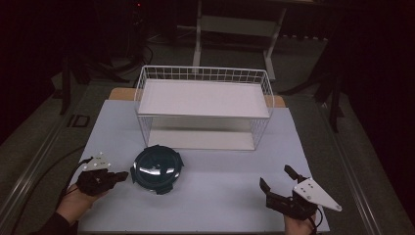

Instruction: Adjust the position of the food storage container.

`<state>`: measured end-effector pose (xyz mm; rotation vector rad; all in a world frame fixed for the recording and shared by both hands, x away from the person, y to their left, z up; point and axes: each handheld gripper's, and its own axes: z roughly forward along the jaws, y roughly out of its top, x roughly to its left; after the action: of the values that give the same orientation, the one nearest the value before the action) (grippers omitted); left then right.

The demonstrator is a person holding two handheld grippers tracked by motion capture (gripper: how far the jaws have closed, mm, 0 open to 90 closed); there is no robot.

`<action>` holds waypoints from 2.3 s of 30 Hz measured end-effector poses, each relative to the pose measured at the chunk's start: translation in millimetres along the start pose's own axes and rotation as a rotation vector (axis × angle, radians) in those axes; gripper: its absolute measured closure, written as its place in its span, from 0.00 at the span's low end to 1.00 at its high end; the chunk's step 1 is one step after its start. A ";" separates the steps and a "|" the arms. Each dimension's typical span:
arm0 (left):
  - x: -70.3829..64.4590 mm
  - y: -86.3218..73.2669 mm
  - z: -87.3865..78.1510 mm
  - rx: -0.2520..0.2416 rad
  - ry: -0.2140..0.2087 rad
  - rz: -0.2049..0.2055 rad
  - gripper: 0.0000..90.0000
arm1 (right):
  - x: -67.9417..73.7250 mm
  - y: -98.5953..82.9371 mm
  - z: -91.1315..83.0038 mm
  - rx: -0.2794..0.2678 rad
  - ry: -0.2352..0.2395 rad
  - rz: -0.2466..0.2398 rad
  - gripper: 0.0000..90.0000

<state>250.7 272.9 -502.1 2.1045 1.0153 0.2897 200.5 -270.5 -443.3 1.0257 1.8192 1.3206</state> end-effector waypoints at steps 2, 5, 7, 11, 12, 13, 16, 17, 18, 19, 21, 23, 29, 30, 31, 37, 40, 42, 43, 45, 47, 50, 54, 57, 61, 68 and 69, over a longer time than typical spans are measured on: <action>-2.1 2.3 2.1 0.006 -0.003 0.007 1.00 | 0.3 0.1 -0.3 -0.001 -0.001 -0.003 0.13; -2.8 4.3 3.2 0.016 0.009 0.022 1.00 | 0.5 0.4 -0.8 -0.004 -0.002 -0.003 0.13; -2.0 4.9 3.9 0.019 0.014 0.019 1.00 | 0.5 0.5 -0.9 -0.004 -0.001 -0.001 0.13; -3.1 8.9 7.4 0.019 0.021 0.028 1.00 | 0.9 0.0 0.4 0.003 0.004 -0.003 0.13; -3.1 10.5 9.0 0.020 0.021 0.028 1.00 | 1.3 0.1 0.5 0.002 0.004 -0.003 0.13; -3.0 12.4 11.1 0.019 0.019 0.028 1.00 | 1.5 0.3 0.6 0.002 0.005 -0.006 0.13; -3.3 21.6 19.9 0.024 0.012 0.038 1.00 | 1.8 0.3 0.5 0.002 0.007 -0.005 0.13; -3.3 21.6 19.9 0.024 0.012 0.038 1.00 | 1.8 0.3 0.5 0.002 0.007 -0.005 0.13; -3.7 24.1 22.4 0.026 0.011 0.042 1.00 | 1.7 0.2 0.6 0.002 0.008 -0.003 0.13; -4.3 26.4 25.0 0.023 0.007 0.042 1.00 | 1.7 0.2 0.6 0.002 0.008 -0.003 0.13; -6.1 31.3 30.3 0.023 0.000 0.049 1.00 | 1.5 0.2 0.7 0.003 0.009 -0.001 0.13; -7.9 36.7 36.3 0.023 -0.007 0.054 1.00 | 1.6 0.1 0.7 0.004 0.011 -0.001 0.13; -11.1 47.4 49.1 0.019 -0.033 0.054 1.00 | 2.3 -0.1 1.2 0.005 0.018 -0.005 0.13; -12.2 48.9 51.2 0.016 -0.036 0.055 1.00 | 2.5 -0.1 1.3 0.006 0.018 -0.005 0.13; -13.2 50.5 53.1 0.013 -0.043 0.058 1.00 | 2.7 -0.1 1.4 0.006 0.019 -0.005 0.13; -13.6 55.7 54.1 0.003 -0.059 0.058 1.00 | 2.8 -0.2 1.3 0.007 0.021 -0.006 0.13; -14.8 55.1 54.1 0.017 -0.054 0.068 1.00 | 2.0 -0.3 1.2 0.005 0.020 -0.004 0.13; -16.5 55.6 57.0 0.028 -0.047 0.074 1.00 | 2.1 -0.7 1.7 0.009 0.022 -0.005 0.13; -16.5 55.6 57.0 0.028 -0.047 0.074 1.00 | 2.1 -0.7 1.7 0.009 0.022 -0.005 0.13; -15.3 56.4 57.9 0.034 -0.047 0.068 1.00 | 2.6 -0.5 1.2 0.009 0.021 -0.007 0.13; -17.7 58.0 59.4 0.034 -0.036 0.073 1.00 | 3.1 -0.4 1.5 0.008 0.021 -0.007 0.13; -20.8 61.5 63.2 0.032 -0.048 0.077 1.00 | 3.9 -0.6 2.3 0.012 0.024 -0.007 0.13; -27.1 69.1 72.6 0.027 -0.063 0.082 1.00 | 4.6 -0.9 3.2 0.014 0.028 -0.012 0.13; -34.9 77.9 82.8 0.031 -0.079 0.098 1.00 | 4.0 -1.0 3.0 0.015 0.031 -0.008 0.13; -40.9 83.3 89.8 0.031 -0.094 0.104 1.00 | 4.2 -1.2 3.2 0.015 0.036 -0.010 0.13; -50.1 91.3 100.3 0.027 -0.110 0.119 1.00 | 5.2 -1.4 4.0 0.018 0.042 -0.011 0.13; -50.7 92.5 101.5 0.029 -0.113 0.123 1.00 | 5.3 -1.5 4.0 0.018 0.043 -0.010 0.13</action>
<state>320.1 144.1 -498.2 2.1876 0.8308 0.2148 201.1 -264.3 -446.1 1.0036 1.8690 1.3321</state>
